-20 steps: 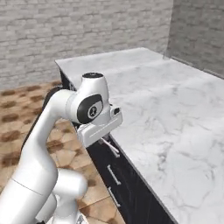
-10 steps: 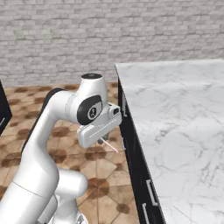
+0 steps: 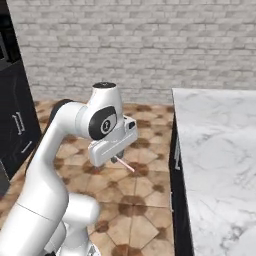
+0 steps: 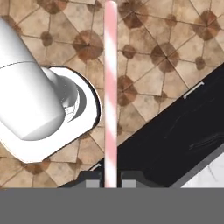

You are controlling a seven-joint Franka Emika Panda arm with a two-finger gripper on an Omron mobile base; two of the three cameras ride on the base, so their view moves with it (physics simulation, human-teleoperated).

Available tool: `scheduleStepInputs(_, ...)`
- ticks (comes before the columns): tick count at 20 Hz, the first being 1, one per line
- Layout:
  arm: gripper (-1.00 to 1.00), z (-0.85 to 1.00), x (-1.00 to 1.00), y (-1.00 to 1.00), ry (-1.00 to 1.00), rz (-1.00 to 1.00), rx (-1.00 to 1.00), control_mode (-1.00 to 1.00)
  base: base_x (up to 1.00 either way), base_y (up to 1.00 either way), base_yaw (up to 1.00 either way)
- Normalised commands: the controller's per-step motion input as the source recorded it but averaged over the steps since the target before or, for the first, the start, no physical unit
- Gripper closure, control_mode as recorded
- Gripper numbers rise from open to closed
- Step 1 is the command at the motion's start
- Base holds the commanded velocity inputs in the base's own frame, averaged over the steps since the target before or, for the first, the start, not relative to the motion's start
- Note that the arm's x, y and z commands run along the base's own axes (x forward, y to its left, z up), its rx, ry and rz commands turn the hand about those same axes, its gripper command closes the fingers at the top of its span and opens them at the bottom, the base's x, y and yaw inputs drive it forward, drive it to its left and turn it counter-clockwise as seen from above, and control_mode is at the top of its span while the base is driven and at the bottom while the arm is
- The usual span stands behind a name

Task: Take a straw from the drawer in front and place it inside the glass cup on the dining counter.

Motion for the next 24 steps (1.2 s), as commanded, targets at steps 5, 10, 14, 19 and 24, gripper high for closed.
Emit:
scheduleStepInputs(5,1.00,0.00,0.00,0.00,0.00,0.00,0.00,1.00,1.00,0.00,0.34)
scheduleStepInputs(10,1.00,0.00,0.00,0.00,0.00,0.00,0.00,1.00,1.00,0.00,0.33)
scheduleStepInputs(14,1.00,0.00,0.00,0.00,0.00,0.00,0.00,1.00,1.00,0.00,0.31)
scheduleStepInputs(19,1.00,0.00,0.00,0.00,0.00,0.00,0.00,1.00,1.00,-0.02,0.23)
scheduleStepInputs(24,1.00,0.00,0.00,0.00,0.00,0.00,0.00,1.00,1.00,-0.12,0.20)
